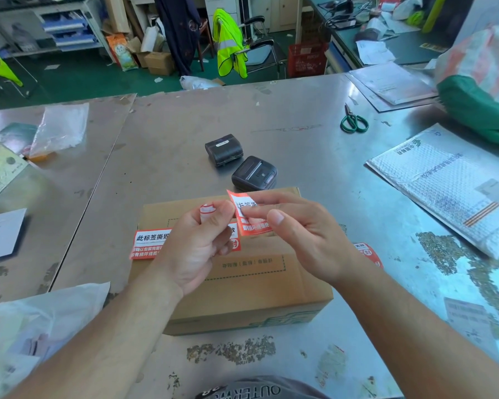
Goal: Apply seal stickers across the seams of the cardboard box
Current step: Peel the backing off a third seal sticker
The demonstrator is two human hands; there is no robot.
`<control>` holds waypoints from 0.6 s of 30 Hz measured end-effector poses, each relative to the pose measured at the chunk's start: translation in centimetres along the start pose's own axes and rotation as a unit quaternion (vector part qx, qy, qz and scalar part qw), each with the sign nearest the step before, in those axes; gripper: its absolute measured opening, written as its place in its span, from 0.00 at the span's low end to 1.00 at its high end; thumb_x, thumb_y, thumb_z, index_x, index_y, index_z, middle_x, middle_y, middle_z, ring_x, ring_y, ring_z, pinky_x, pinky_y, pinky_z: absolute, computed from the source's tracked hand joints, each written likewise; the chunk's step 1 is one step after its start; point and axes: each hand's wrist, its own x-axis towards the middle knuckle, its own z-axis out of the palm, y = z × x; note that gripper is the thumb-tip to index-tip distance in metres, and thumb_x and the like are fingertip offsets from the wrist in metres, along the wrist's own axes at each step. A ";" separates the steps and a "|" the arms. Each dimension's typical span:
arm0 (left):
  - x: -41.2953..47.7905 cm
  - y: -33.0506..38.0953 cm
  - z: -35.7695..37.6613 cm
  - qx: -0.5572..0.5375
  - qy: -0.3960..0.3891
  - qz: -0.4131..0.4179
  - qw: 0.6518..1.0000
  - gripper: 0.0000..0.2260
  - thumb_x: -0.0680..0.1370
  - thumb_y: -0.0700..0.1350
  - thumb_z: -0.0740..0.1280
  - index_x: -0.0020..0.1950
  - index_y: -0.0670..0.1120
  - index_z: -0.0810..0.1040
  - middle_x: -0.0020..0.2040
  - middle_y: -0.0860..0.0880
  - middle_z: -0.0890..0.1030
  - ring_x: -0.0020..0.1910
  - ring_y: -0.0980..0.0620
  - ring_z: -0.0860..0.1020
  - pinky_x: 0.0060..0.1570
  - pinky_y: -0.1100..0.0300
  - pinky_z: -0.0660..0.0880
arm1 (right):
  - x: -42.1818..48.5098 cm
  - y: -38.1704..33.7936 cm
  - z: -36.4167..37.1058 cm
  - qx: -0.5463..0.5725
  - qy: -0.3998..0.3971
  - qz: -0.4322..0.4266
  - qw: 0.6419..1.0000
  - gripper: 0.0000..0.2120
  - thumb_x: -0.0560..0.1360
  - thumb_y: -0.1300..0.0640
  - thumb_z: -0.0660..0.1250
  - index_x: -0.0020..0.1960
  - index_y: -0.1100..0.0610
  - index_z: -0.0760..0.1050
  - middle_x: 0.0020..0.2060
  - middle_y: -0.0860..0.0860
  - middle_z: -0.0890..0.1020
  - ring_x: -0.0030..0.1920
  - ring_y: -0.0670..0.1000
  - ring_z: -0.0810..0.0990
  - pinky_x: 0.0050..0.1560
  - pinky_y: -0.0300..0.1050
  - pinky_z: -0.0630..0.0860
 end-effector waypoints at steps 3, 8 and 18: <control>-0.1 -0.1 0.1 0.009 0.004 0.005 1.000 0.20 0.69 0.56 0.74 0.51 0.42 0.82 0.29 0.50 0.70 0.22 0.60 0.63 0.27 0.64 0.64 | -0.1 0.3 -0.1 -0.001 0.001 -0.004 1.000 0.20 0.81 0.47 0.57 0.60 0.54 0.84 0.63 0.48 0.82 0.67 0.49 0.78 0.66 0.54 0.74; 0.0 0.0 0.3 0.017 0.001 -0.001 1.000 0.22 0.69 0.52 0.70 0.55 0.37 0.78 0.27 0.52 0.73 0.22 0.60 0.65 0.27 0.64 0.64 | -0.3 0.5 -0.5 -0.013 -0.001 -0.007 1.000 0.20 0.82 0.47 0.57 0.59 0.54 0.85 0.63 0.47 0.82 0.66 0.48 0.78 0.65 0.50 0.74; 0.0 -0.2 1.2 0.045 -0.001 -0.008 0.999 0.10 0.67 0.49 0.70 0.43 0.45 0.83 0.24 0.51 0.68 0.22 0.58 0.62 0.27 0.64 0.63 | -1.0 0.8 -1.4 -0.044 0.005 -0.007 0.999 0.20 0.82 0.47 0.57 0.58 0.53 0.85 0.61 0.44 0.82 0.62 0.47 0.81 0.60 0.46 0.76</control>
